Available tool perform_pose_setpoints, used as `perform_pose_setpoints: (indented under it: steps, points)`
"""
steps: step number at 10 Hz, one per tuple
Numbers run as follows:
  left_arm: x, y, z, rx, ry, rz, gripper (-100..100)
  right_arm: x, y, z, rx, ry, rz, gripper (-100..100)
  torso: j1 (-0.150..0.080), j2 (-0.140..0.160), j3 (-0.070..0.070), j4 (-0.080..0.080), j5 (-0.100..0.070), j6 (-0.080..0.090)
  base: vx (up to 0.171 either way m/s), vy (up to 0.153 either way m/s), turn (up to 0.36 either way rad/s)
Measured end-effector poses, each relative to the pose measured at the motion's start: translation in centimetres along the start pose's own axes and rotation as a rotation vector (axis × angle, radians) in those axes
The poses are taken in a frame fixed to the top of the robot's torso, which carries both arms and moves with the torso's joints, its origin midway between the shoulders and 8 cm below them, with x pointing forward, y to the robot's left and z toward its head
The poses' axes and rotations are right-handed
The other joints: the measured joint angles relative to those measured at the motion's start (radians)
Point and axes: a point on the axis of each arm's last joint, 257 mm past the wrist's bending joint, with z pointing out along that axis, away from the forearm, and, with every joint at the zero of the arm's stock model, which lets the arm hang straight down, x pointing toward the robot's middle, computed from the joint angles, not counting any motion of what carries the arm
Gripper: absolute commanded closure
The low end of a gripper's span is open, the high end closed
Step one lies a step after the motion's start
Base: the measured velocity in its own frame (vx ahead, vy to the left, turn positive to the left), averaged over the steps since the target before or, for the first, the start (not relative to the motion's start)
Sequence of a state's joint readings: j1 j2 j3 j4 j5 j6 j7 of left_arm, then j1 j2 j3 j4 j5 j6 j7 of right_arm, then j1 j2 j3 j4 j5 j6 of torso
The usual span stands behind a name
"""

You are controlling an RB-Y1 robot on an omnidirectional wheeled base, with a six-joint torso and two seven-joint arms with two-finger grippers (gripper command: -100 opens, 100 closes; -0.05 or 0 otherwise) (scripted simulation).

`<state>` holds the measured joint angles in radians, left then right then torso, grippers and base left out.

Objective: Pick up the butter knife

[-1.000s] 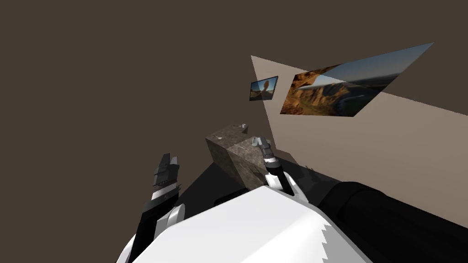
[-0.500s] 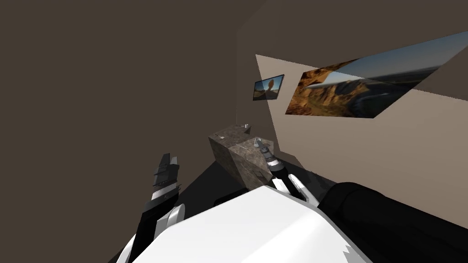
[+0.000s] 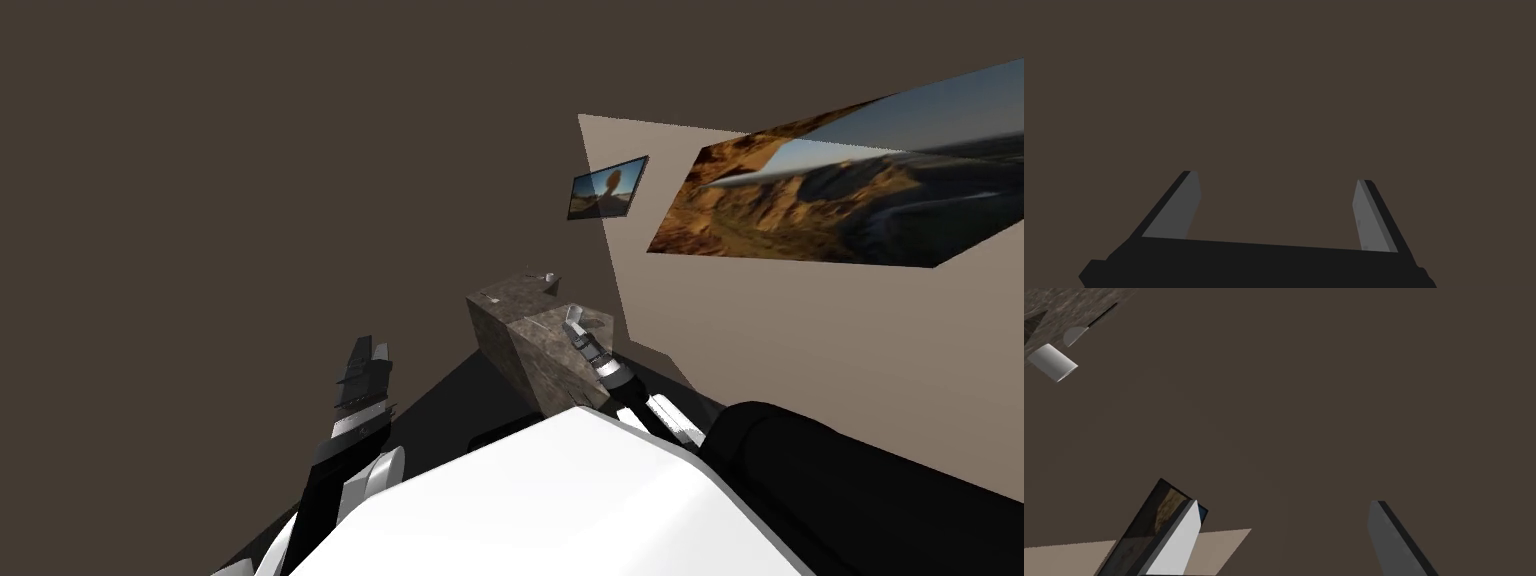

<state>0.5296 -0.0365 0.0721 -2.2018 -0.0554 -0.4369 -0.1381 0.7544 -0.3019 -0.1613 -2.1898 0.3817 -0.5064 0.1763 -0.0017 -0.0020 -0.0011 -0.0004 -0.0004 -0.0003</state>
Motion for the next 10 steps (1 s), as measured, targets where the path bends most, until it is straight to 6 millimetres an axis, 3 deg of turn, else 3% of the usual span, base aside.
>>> perform_pose_setpoints:
  steps: [5, 10]
  points:
    - [0.0, 0.0, 0.0, 0.0, 0.0, 0.0, 0, 3.2, -5.3, -4.8, 0.136, 0.214, -0.198, -100, 0.001, -0.003, -0.002, -0.001, 0.0, 0.001, 0.058, -0.007, 0.192]
    - [0.0, 0.0, 0.0, 0.0, 0.0, 0.0, 0, 5.4, -10.5, -12.3, 0.252, 0.445, -0.35, -100, 0.001, -0.007, -0.004, -0.002, 0.0, 0.001, 0.114, -0.007, 0.272]
